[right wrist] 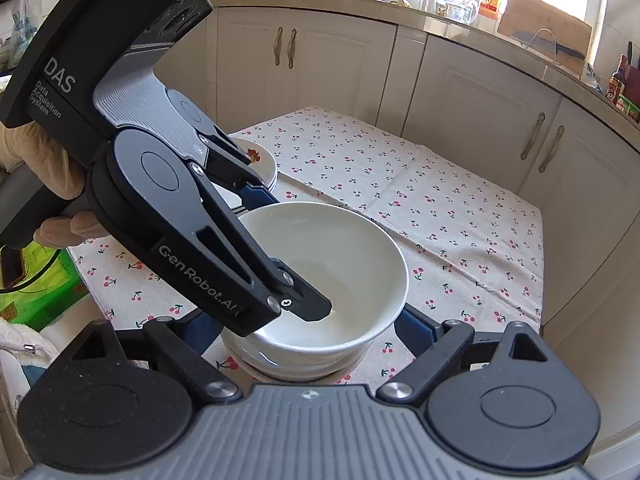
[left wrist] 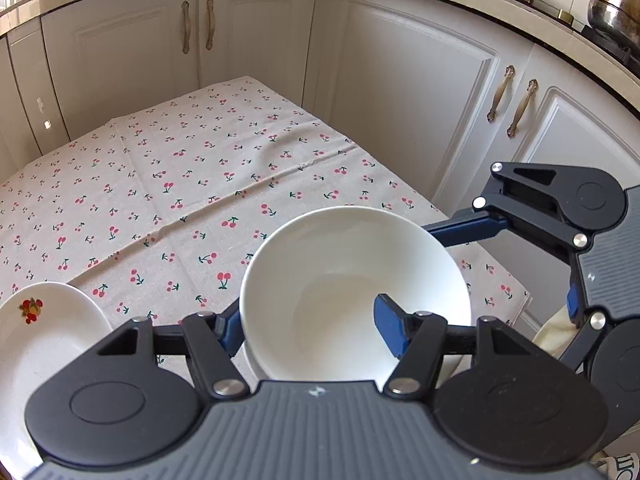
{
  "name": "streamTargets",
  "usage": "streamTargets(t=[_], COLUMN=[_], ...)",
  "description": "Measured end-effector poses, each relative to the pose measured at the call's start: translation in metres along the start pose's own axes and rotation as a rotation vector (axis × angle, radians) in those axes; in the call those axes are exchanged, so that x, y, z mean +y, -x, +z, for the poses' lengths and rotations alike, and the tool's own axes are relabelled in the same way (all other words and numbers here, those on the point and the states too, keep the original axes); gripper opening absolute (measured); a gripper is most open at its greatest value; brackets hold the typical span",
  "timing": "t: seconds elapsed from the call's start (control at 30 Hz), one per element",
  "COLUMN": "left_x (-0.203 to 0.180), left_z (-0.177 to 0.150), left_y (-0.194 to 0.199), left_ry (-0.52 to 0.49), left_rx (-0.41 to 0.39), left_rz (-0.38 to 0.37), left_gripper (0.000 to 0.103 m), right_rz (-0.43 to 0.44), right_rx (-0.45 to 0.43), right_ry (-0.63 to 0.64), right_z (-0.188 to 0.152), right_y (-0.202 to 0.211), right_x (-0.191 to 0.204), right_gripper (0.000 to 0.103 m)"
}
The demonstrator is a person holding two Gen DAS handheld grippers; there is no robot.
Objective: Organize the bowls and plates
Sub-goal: 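Lift the white bowl with the left gripper and carry it to the bowl stack, then lower the bowl onto the bowl stack and open the left gripper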
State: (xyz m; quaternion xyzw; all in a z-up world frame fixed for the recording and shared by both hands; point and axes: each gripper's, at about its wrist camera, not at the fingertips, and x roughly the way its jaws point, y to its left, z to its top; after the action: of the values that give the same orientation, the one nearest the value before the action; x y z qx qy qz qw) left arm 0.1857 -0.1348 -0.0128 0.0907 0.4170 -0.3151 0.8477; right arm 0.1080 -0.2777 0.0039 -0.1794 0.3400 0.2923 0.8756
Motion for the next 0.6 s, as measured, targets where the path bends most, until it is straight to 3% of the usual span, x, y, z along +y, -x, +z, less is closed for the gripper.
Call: streamTargets(t=[0.6], left_x=[-0.0078], left_z=[-0.0062], left_y=[-0.0002], left_ry=[-0.089], left_rx=[-0.015], left_rz=[0.023], left_gripper=[0.068], right_rz=[0.013], right_rx=[0.017], right_ry=[-0.026], right_z=[-0.0031], right_y=[-0.0066], right_x=[-0.0006], right_gripper=[0.094])
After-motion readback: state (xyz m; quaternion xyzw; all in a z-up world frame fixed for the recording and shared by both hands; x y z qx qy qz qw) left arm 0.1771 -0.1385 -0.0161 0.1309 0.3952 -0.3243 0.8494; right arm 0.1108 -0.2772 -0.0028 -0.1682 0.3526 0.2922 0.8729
